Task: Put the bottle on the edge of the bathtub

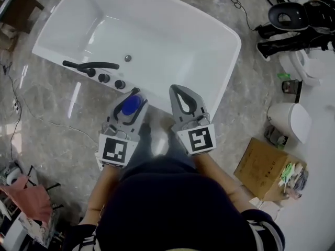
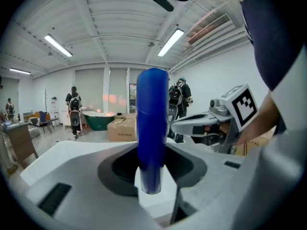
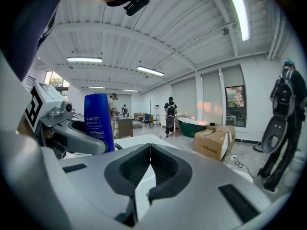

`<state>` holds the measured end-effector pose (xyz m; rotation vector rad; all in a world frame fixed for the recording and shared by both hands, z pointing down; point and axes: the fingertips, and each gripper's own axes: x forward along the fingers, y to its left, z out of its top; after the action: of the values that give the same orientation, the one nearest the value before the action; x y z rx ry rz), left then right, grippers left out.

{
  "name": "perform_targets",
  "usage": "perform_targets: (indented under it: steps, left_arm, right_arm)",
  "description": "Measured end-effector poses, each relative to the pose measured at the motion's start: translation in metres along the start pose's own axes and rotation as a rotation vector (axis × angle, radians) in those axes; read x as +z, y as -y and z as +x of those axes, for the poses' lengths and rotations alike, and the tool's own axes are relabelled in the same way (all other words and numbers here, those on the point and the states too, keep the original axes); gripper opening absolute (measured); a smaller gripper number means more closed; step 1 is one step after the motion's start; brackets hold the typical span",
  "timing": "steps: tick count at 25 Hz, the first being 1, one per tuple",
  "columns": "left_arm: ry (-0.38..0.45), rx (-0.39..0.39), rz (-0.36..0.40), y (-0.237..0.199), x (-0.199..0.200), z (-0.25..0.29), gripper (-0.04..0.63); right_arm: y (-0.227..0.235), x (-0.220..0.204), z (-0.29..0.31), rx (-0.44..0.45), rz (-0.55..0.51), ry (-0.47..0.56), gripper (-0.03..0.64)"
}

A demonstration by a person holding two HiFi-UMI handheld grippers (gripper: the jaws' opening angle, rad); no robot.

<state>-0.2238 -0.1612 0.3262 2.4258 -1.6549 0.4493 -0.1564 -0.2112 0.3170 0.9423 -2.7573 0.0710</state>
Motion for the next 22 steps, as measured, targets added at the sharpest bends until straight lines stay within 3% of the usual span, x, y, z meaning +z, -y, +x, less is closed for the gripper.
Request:
perform_targets:
  steps: [4, 7, 12, 16, 20, 22]
  left_arm:
    - [-0.013, -0.098, 0.061, -0.002, -0.021, 0.012, 0.156]
    - [-0.048, -0.145, 0.044, 0.002, -0.037, 0.022, 0.156]
    - [-0.060, -0.222, 0.084, 0.013, -0.062, 0.034, 0.156]
    - [-0.075, -0.255, 0.086, 0.025, -0.078, 0.038, 0.156]
    - [-0.136, -0.239, 0.044, 0.030, -0.104, 0.043, 0.156]
    - [-0.124, -0.234, 0.051, 0.031, -0.115, 0.052, 0.156]
  right_arm:
    - [0.003, -0.018, -0.009, -0.102, 0.039, -0.035, 0.017]
    - [0.005, -0.034, -0.016, -0.158, 0.053, -0.064, 0.017]
    - [-0.003, -0.059, -0.025, -0.184, 0.031, -0.087, 0.017]
    - [-0.009, -0.076, -0.031, -0.200, 0.040, -0.093, 0.017]
    - [-0.018, -0.101, -0.032, -0.197, 0.066, -0.117, 0.017]
    - [-0.018, -0.115, -0.029, -0.191, 0.070, -0.128, 0.017]
